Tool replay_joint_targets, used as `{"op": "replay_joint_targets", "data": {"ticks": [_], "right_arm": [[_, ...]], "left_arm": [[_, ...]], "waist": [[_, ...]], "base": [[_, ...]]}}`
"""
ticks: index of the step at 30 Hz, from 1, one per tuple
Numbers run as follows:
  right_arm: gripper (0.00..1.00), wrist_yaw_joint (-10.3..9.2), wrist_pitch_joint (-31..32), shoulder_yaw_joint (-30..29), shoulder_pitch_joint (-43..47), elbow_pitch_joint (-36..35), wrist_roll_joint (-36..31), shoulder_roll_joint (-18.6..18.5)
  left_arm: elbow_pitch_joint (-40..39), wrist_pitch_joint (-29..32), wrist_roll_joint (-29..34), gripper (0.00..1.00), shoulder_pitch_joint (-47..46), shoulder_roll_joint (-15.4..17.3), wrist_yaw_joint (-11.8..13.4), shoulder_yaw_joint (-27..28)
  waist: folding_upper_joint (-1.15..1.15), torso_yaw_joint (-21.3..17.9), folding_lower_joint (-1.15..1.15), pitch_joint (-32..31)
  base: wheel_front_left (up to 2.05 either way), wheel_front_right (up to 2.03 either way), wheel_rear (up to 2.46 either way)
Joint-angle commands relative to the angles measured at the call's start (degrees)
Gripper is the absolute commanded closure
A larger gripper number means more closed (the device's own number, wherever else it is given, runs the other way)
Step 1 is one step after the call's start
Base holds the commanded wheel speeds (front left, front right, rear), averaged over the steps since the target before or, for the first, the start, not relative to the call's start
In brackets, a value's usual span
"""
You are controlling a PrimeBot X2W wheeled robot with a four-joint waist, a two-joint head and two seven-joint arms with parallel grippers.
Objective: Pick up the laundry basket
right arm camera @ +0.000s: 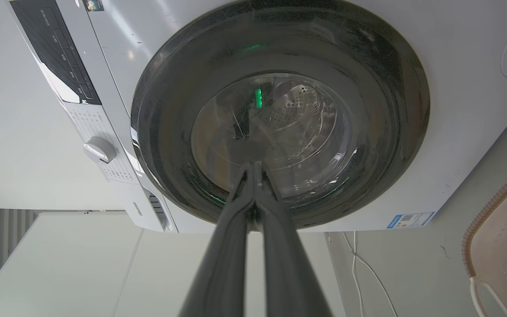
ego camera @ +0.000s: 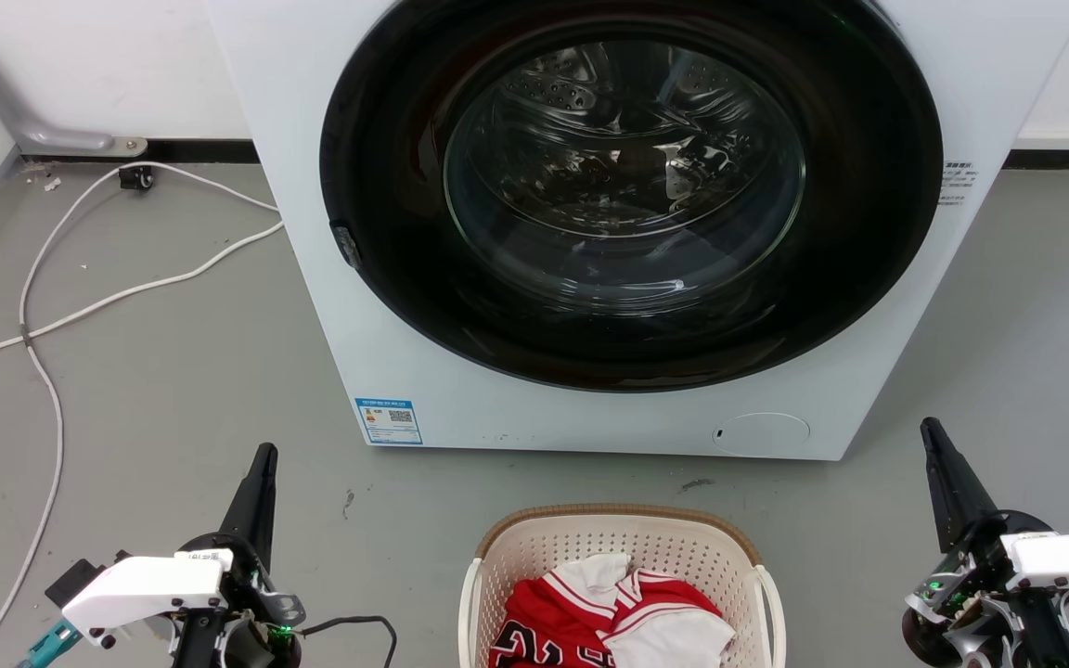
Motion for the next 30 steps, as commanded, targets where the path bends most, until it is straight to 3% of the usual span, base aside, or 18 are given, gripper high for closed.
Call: {"op": "replay_joint_targets", "data": {"ticks": [1,19,20,22,23,24,30], "right_arm": [[1.00,0.00,0.1,-0.1,-0.7,0.1,-0.3,0.2],[1.00,0.00,0.1,-0.2,-0.7,0.1,-0.4,0.2],[0.00,0.00,0.1,-0.1,0.0,0.0,0.0,0.1],[0.00,0.00,0.0,0.0,0.5,0.6,0.0,0.1],[1.00,0.00,0.0,0.0,1.0,1.2,0.0,0.2],[0.00,0.00,0.0,0.1,1.6,1.7,0.0,0.3],[0.00,0.00,-1.8,1.0,2.2,0.2,-1.1,0.3]], "left_arm": [[0.1,0.3,0.3,1.00,-0.6,-0.1,-0.2,0.2],[0.1,0.3,0.3,1.00,-0.6,-0.1,-0.2,0.3],[0.0,0.2,0.2,0.00,0.0,-0.1,0.0,0.1],[0.7,0.2,0.2,0.00,0.5,-0.2,0.0,0.0],[1.2,0.2,0.2,1.00,1.0,-0.3,0.1,-0.1],[1.7,0.2,0.2,0.00,1.6,-0.4,0.1,-0.1],[0.5,-1.6,1.0,0.00,2.0,-0.4,0.1,-0.5]], "waist": [[0.00,0.0,0.00,0.0],[0.00,0.0,0.00,0.0],[0.00,0.0,0.00,0.0],[0.00,0.0,0.00,0.0],[0.00,0.0,0.00,0.0],[0.00,0.0,0.00,0.0],[0.00,0.0,0.00,0.1]], "base": [[0.00,0.00,0.00],[0.00,0.00,0.00],[0.00,0.00,0.00],[0.00,0.00,0.00],[0.00,0.00,0.00],[0.00,0.00,0.00],[0.00,0.00,0.00]]}}
